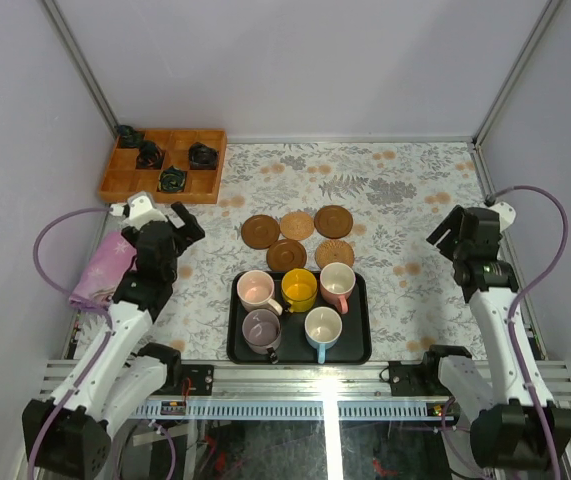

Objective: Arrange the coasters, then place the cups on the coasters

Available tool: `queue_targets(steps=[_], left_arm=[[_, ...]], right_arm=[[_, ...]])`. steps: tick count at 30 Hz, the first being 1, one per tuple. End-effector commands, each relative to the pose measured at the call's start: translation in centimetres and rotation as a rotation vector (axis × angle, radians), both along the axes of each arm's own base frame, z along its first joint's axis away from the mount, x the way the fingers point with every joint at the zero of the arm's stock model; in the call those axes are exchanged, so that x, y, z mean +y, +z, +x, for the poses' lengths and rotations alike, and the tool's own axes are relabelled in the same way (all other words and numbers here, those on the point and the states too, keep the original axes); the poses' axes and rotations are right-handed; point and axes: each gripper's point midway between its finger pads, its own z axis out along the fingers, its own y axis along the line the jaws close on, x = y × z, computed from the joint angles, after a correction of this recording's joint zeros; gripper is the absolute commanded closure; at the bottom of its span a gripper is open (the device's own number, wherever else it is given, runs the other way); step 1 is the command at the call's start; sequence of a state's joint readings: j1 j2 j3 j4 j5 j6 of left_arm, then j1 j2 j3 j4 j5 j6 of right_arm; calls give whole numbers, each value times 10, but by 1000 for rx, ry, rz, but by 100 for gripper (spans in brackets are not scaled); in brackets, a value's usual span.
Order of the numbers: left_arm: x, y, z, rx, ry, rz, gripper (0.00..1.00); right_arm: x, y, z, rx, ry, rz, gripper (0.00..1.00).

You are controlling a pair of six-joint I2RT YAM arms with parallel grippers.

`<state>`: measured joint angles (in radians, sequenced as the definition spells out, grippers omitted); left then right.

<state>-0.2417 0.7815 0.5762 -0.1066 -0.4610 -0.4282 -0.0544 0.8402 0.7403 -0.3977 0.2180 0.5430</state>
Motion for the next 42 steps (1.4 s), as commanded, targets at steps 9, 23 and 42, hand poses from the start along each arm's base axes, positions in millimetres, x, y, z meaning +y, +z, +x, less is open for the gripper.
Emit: queue_targets(steps=[9,23,42], left_arm=[[-20,-10,46,130,-24,-16,0],[-72,13,69,20,-339,-15,100],[-194,-75,68,305,-752,-28,100]], right_arm=[[25,6,39,57,125,97,90],[56,74,87,-218,332,125,100],[184,-23,99,134,717,218,100]])
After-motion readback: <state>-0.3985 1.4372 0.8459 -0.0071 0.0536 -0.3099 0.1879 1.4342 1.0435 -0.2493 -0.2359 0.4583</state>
